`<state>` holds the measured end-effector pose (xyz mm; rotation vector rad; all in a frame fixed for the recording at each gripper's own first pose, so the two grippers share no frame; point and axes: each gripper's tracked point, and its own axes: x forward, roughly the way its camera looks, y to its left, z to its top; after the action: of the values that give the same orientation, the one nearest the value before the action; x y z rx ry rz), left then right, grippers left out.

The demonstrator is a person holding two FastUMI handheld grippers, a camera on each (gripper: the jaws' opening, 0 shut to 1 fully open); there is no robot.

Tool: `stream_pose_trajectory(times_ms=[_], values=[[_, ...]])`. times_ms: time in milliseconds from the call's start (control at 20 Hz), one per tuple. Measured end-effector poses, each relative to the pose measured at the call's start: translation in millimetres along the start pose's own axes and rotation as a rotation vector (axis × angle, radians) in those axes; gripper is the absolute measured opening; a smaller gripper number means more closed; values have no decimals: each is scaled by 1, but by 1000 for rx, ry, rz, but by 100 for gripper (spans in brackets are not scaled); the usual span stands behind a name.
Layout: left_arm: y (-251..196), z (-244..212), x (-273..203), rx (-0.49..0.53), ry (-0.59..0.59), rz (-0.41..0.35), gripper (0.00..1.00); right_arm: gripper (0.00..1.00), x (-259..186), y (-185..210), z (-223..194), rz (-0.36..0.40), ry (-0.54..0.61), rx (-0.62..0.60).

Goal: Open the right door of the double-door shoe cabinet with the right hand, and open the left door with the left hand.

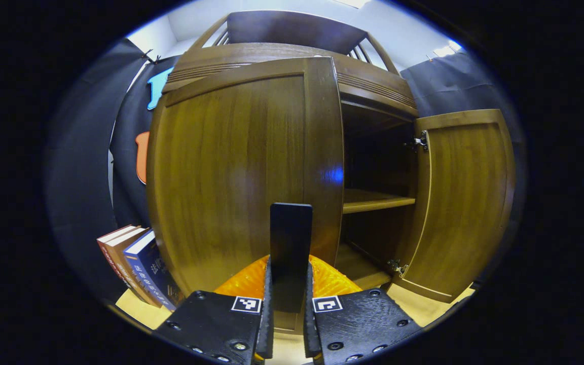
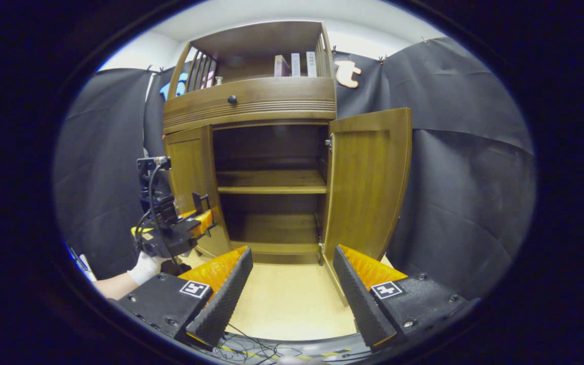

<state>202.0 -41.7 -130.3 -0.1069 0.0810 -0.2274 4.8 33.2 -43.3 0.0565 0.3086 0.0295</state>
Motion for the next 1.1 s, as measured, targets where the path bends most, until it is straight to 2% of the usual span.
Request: stream_pose_trajectory(times_ms=[600, 650, 700, 750, 800, 850, 950, 1000, 1050, 1100], values=[[40, -5, -72, -5, 9, 39, 22, 100, -3, 28, -10, 92, 22, -3], [44, -5, -76, -6, 13, 42, 30, 100, -3, 30, -10, 98, 23, -2], [47, -5, -79, -6, 13, 47, 30, 100, -2, 32, -10, 106, 23, 0], [51, -6, -83, -8, 14, 52, 22, 100, -1, 34, -10, 114, 24, 3], [54, -5, -86, -11, 14, 57, 30, 100, -1, 36, -11, 122, 27, 5], [59, -5, -90, -9, 9, 63, 30, 100, 1, 38, -12, 126, 31, 4], [68, -7, -98, -26, 16, 66, 4, 100, 3, 43, -14, 142, 38, 5], [72, -8, -102, -20, 17, 69, 12, 100, 4, 46, -15, 151, 42, 6], [77, -7, -106, -11, 13, 76, 12, 100, 4, 49, -16, 159, 45, 5], [84, -8, -111, -4, 21, 87, 19, 100, 4, 51, -17, 167, 45, 5]])
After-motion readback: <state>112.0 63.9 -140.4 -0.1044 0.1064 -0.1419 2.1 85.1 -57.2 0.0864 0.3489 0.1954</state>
